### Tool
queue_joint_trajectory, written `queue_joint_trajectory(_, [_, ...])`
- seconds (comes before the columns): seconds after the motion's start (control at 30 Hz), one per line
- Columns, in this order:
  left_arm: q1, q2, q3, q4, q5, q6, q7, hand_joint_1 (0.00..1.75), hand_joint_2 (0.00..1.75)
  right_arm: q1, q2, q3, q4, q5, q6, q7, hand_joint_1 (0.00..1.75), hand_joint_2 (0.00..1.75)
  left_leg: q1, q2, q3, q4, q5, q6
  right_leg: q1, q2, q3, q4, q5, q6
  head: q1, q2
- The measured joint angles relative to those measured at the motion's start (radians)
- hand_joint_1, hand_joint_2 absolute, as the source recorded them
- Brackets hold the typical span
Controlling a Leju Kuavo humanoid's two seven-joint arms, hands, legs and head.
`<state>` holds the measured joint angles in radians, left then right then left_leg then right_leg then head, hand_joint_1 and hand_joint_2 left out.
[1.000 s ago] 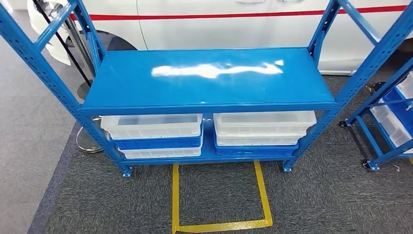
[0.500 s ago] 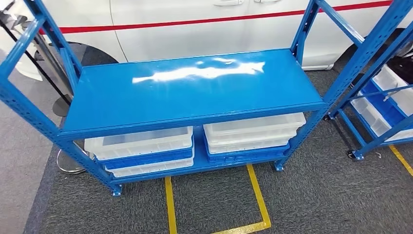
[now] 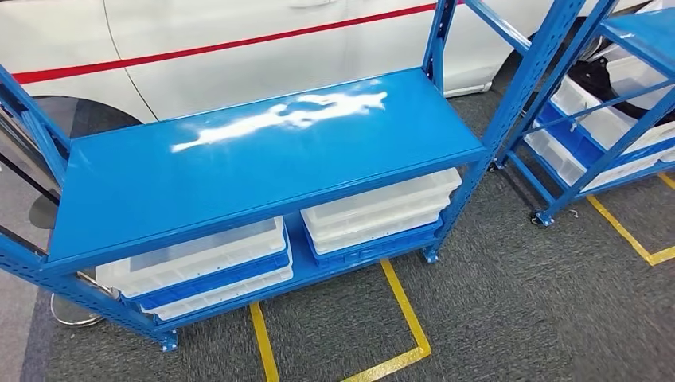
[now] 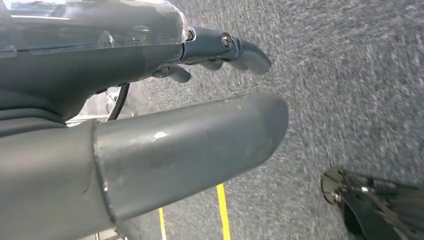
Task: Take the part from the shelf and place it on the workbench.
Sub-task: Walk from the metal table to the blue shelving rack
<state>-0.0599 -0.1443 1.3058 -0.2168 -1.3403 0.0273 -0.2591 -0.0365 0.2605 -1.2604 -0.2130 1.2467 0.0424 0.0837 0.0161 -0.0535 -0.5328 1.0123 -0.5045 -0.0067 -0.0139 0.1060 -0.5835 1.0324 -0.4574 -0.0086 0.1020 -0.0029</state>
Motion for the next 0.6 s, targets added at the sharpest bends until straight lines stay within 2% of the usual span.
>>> queue_joint_trajectory(0.03, [-0.001, 0.0, 0.0, 0.0, 0.001, 0.0, -0.001, 0.0, 0.0, 0.002, 0.0, 0.0, 0.0, 0.001, 0.0, -0.001, 0.0, 0.0, 0.001, 0.005, 0.001, -0.001, 0.01, 0.01, 0.0, 0.002, -0.001, 0.0, -0.001, 0.008, 0.0, 0.0])
queue_joint_trajectory(0.07, [-0.001, 0.0, 0.0, 0.0, 0.001, 0.002, -0.003, 0.0, 0.0, 0.003, 0.0, 0.0, 0.0, 0.002, 0.0, -0.003, 0.0, 0.0, 0.003, 0.01, 0.002, -0.005, 0.015, 0.018, 0.001, -0.01, -0.003, 0.006, -0.008, 0.014, 0.0, 0.0])
queue_joint_trajectory(0.1, [0.0, 0.0, 0.0, 0.0, 0.002, 0.004, -0.005, 0.0, 0.0, 0.003, 0.0, 0.0, 0.0, 0.003, 0.0, -0.004, 0.0, 0.44, 0.005, 0.017, 0.004, -0.01, 0.02, 0.027, 0.002, -0.029, -0.011, 0.025, -0.025, 0.018, 0.0, 0.0])
queue_joint_trajectory(0.13, [0.001, -0.001, 0.0, 0.0, 0.003, 0.006, -0.007, 0.0, 0.0, 0.002, 0.0, 0.0, 0.0, 0.003, 0.0, -0.007, 0.0, 0.87, 0.006, 0.024, 0.003, -0.014, 0.024, 0.035, 0.003, -0.053, -0.029, 0.066, -0.055, 0.021, 0.001, 0.0])
queue_joint_trajectory(0.17, [0.002, 0.0, 0.0, 0.0, 0.003, 0.008, -0.009, 0.0, 0.0, 0.001, 0.0, 0.0, 0.0, 0.004, 0.0, -0.01, 0.0, 1.31, 0.004, 0.031, 0.001, -0.014, 0.026, 0.039, 0.003, -0.077, -0.055, 0.126, -0.094, 0.023, 0.001, 0.0])
queue_joint_trajectory(0.2, [0.005, 0.0, 0.0, 0.0, 0.003, 0.01, -0.009, 0.0, 0.0, 0.0, 0.0, 0.0, 0.0, 0.005, 0.0, -0.014, 0.0, 1.75, 0.002, 0.039, -0.002, -0.014, 0.026, 0.042, 0.002, -0.09, -0.086, 0.197, -0.131, 0.025, 0.001, 0.0])
queue_joint_trajectory(0.23, [0.006, 0.0, 0.0, 0.0, 0.003, 0.011, -0.009, 0.0, 0.0, -0.001, 0.0, 0.0, 0.0, 0.006, 0.0, -0.017, 0.0, 1.75, 0.0, 0.046, -0.004, -0.014, 0.027, 0.042, 0.001, -0.095, -0.111, 0.257, -0.155, 0.027, 0.001, 0.0])
queue_joint_trajectory(0.27, [0.007, 0.0, 0.0, 0.0, 0.003, 0.012, -0.009, 0.0, 0.0, -0.001, 0.0, 0.0, 0.0, 0.007, 0.0, -0.019, 0.0, 1.75, -0.001, 0.053, -0.005, -0.013, 0.027, 0.043, 0.0, -0.098, -0.119, 0.285, -0.158, 0.028, 0.001, 0.0])
queue_joint_trajectory(0.3, [0.008, 0.0, 0.0, 0.0, 0.002, 0.013, -0.009, 0.0, 0.0, 0.0, 0.0, 0.0, 0.0, 0.009, 0.0, -0.019, 0.0, 1.75, -0.002, 0.058, -0.005, -0.013, 0.027, 0.042, 0.0, -0.099, -0.106, 0.274, -0.14, 0.027, 0.001, 0.0])
queue_joint_trajectory(0.33, [0.007, 0.0, 0.0, 0.0, 0.002, 0.013, -0.009, 0.0, 0.0, 0.0, 0.0, 0.0, 0.0, 0.01, 0.0, -0.02, 0.0, 1.75, -0.002, 0.062, -0.004, -0.012, 0.027, 0.041, 0.001, -0.1, -0.072, 0.222, -0.109, 0.025, 0.001, 0.0])
queue_joint_trajectory(0.37, [0.007, 0.0, 0.0, 0.0, 0.002, 0.013, -0.009, 0.0, 0.0, 0.001, 0.0, 0.0, 0.0, 0.011, -0.001, -0.02, 0.0, 1.75, -0.002, 0.064, -0.003, -0.011, 0.026, 0.04, 0.001, -0.102, -0.026, 0.145, -0.078, 0.021, 0.001, 0.0])
queue_joint_trajectory(0.43, [0.005, 0.0, 0.0, 0.0, 0.002, 0.014, -0.009, 0.0, 0.0, 0.002, 0.0, 0.0, 0.0, 0.013, -0.001, -0.022, 0.0, 1.75, -0.005, 0.065, -0.005, -0.007, 0.024, 0.032, 0.007, -0.105, 0.043, 0.024, -0.045, 0.013, 0.001, 0.0])
queue_joint_trajectory(0.47, [0.005, 0.0, 0.0, 0.0, 0.002, 0.014, -0.009, 0.0, 0.0, 0.001, 0.0, 0.0, 0.0, 0.013, -0.001, -0.023, 0.0, 1.75, -0.006, 0.066, -0.005, -0.006, 0.024, 0.026, 0.009, -0.106, 0.057, -0.003, -0.044, 0.009, 0.001, 0.0])
queue_joint_trajectory(0.5, [0.005, -0.001, 0.0, 0.0, 0.002, 0.014, -0.009, 0.0, 0.0, 0.001, 0.0, 0.0, 0.0, 0.013, -0.001, -0.024, 0.0, 1.75, -0.007, 0.066, -0.005, -0.006, 0.024, 0.019, 0.012, -0.106, 0.058, -0.008, -0.046, 0.007, 0.0, 0.0])
queue_joint_trajectory(0.57, [0.003, 0.0, 0.0, 0.0, 0.001, 0.015, -0.009, 0.0, 0.0, 0.001, 0.0, 0.0, 0.0, 0.013, -0.001, -0.027, 0.0, 1.75, -0.008, 0.066, -0.002, -0.003, 0.02, 0.007, 0.007, -0.106, 0.058, -0.019, -0.044, -0.003, 0.0, 0.0])
queue_joint_trajectory(0.6, [0.003, 0.001, 0.0, 0.0, 0.001, 0.016, -0.009, 0.0, 0.0, 0.001, 0.0, 0.0, 0.0, 0.014, -0.001, -0.029, 0.0, 1.75, -0.008, 0.065, -0.009, 0.014, 0.006, 0.001, 0.004, -0.106, 0.058, -0.023, -0.04, -0.01, 0.0, 0.0])
